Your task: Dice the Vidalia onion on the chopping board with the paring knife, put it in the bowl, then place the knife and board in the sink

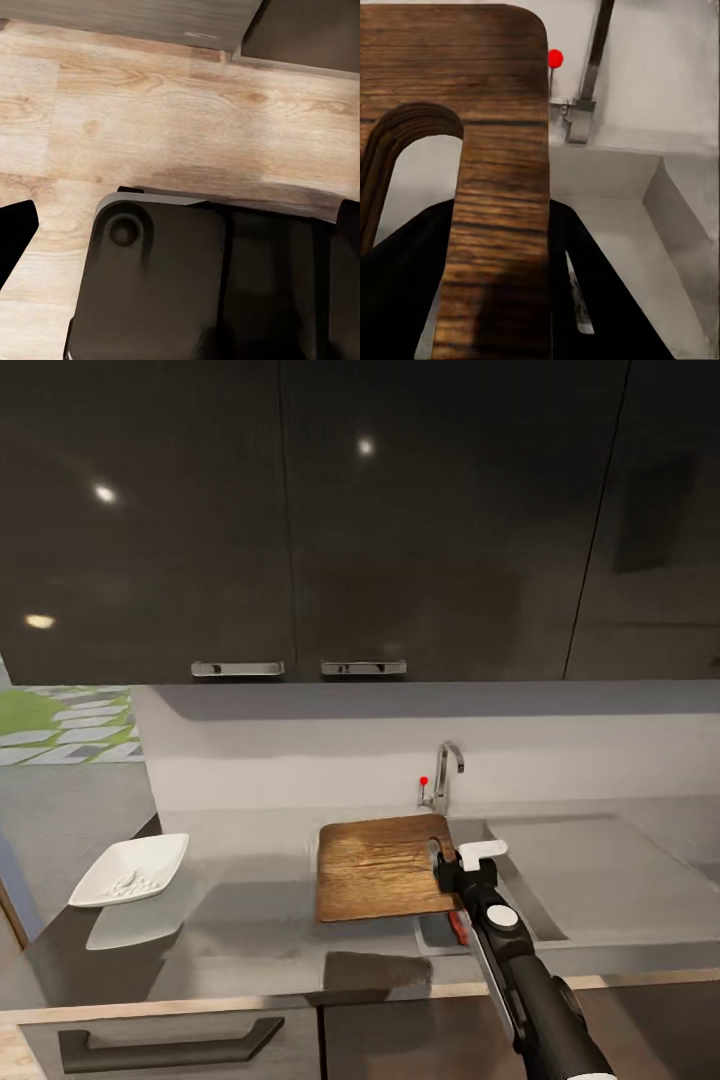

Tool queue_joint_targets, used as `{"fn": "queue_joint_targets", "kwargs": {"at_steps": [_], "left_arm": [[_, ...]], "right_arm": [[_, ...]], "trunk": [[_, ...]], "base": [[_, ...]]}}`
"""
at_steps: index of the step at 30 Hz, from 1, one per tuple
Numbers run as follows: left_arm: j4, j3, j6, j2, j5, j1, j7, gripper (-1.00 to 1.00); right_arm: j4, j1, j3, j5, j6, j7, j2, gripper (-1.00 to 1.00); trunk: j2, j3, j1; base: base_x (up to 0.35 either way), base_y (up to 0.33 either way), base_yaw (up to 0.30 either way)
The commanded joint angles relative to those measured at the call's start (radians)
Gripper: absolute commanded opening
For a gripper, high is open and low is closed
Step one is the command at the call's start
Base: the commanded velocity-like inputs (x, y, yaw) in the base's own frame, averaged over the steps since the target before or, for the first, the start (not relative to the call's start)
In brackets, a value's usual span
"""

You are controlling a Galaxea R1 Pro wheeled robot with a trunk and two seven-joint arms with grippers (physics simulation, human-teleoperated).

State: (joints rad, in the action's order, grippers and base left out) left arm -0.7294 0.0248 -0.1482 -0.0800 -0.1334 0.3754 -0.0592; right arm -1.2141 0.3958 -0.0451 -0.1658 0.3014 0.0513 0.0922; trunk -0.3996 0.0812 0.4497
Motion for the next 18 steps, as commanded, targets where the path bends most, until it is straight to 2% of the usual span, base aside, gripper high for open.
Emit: {"fn": "queue_joint_targets", "kwargs": {"at_steps": [1,3,4,5,6,8,9,14,17,18], "left_arm": [[-0.001,0.003,-0.002,0.000,-0.009,0.000,-0.004,1.00],[0.000,0.003,-0.002,0.000,-0.009,0.000,-0.004,1.00],[0.001,0.003,-0.002,0.000,-0.009,0.000,-0.004,1.00],[0.002,0.003,-0.002,0.000,-0.009,0.000,-0.004,1.00],[0.003,0.003,-0.002,0.000,-0.009,0.000,-0.004,1.00],[0.004,0.003,-0.002,0.000,-0.009,0.000,-0.004,1.00],[0.004,0.003,-0.002,0.000,-0.009,0.000,-0.004,1.00],[0.005,0.003,-0.002,0.000,-0.009,0.000,-0.004,1.00],[0.005,0.003,-0.002,0.000,-0.009,0.000,-0.004,1.00],[0.005,0.003,-0.002,0.000,-0.009,0.000,-0.004,1.00]], "right_arm": [[0.002,0.000,0.029,0.008,0.013,0.031,0.003,-1.00],[0.004,0.000,0.094,0.041,0.026,0.101,0.016,-1.00],[0.008,0.000,0.130,0.098,0.032,0.173,0.033,-1.00],[0.010,0.000,0.139,0.129,0.033,0.210,0.038,-1.00],[0.014,0.000,0.149,0.189,0.034,0.295,0.043,-1.00],[0.014,0.000,0.152,0.243,0.034,0.390,0.045,-1.00],[0.015,0.001,0.153,0.282,0.034,0.479,0.046,-1.00],[0.029,0.014,0.150,0.317,0.053,0.648,0.056,-1.00],[0.071,0.054,0.150,0.319,0.097,0.693,0.058,-1.00],[0.109,0.085,0.150,0.319,0.110,0.704,0.059,-1.00]], "trunk": [[0.000,0.000,0.000],[0.000,0.000,0.000],[0.000,0.000,0.000],[0.000,0.000,0.000],[0.000,0.000,0.000],[0.000,0.000,0.000],[0.000,0.000,0.000],[0.000,0.000,0.000],[0.000,0.000,0.000],[0.000,0.000,0.000]], "base": [[0.000,-0.012,0.000],[0.000,-0.006,0.000],[0.000,-0.002,0.000],[0.000,-0.001,0.000],[0.000,0.000,0.000],[0.000,0.000,0.000],[0.000,0.000,0.000],[0.000,0.000,0.000],[0.000,0.000,0.000],[0.000,0.000,0.000]]}}
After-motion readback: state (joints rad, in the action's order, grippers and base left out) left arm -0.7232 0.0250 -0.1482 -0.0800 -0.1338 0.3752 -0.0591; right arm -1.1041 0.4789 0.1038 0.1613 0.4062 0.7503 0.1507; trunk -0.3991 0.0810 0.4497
